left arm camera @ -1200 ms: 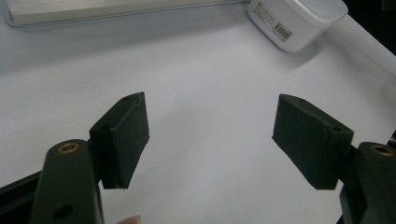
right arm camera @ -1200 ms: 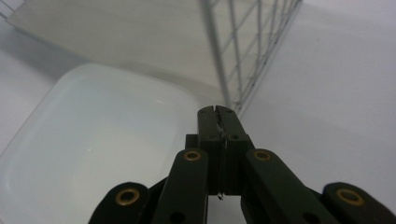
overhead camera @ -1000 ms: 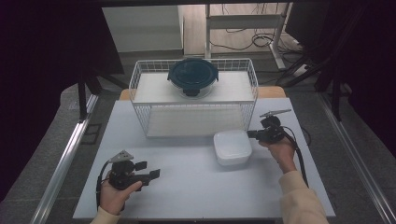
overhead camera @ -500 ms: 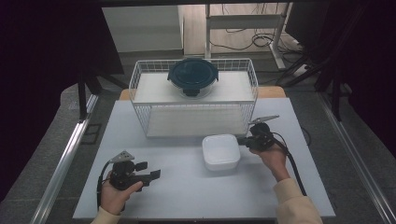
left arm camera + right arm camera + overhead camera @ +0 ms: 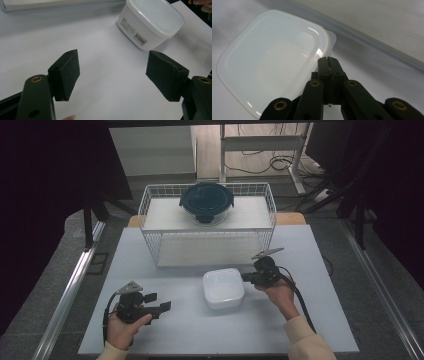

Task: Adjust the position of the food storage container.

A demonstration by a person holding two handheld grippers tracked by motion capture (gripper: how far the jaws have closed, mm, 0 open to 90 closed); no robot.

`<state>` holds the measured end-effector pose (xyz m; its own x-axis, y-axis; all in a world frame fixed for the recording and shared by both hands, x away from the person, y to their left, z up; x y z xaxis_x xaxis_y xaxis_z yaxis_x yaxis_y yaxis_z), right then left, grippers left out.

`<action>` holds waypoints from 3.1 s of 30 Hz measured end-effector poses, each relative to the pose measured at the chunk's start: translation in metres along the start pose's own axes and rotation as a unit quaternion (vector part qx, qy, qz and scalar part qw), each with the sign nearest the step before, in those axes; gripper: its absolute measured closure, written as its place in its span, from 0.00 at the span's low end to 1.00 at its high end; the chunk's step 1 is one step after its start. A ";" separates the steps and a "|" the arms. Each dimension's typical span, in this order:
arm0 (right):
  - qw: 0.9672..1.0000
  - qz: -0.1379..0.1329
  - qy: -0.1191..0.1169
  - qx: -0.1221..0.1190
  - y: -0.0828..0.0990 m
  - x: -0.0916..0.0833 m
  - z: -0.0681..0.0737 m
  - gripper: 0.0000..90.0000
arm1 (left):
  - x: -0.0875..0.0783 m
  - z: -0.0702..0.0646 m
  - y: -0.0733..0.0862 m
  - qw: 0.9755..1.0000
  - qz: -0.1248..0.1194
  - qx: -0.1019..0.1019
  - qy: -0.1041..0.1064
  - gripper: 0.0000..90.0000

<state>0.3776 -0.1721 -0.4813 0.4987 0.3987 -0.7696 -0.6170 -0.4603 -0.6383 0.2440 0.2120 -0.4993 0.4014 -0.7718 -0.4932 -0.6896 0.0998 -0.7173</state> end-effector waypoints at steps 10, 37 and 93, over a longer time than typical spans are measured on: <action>1.000 0.008 -0.022 -0.004 0.001 0.000 0.019 0.99 | 0.000 0.001 0.000 1.000 0.001 0.001 -0.002 0.29; 0.998 -0.005 0.033 -0.058 -0.059 0.031 0.027 0.99 | 0.001 0.002 0.001 1.000 0.001 -0.002 -0.001 0.29; 0.993 0.032 -0.024 -0.113 0.029 -0.025 0.068 0.99 | 0.006 -0.001 0.001 1.000 0.011 -0.001 -0.004 0.29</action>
<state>0.3058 -0.1417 -0.4794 0.4307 0.3976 -0.8102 -0.4906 -0.6504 -0.5800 0.2445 0.2069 -0.5026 0.3904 -0.7643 -0.5133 -0.6995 0.1163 -0.7051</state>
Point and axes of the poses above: each handheld gripper's, and its own axes: x roughly forward along the jaws, y roughly out of its underside, z roughly to its left, the point moved 1 cm from there along x, roughly forward along the jaws, and after that the axes turned 13 degrees about y, right-handed, at the moved point
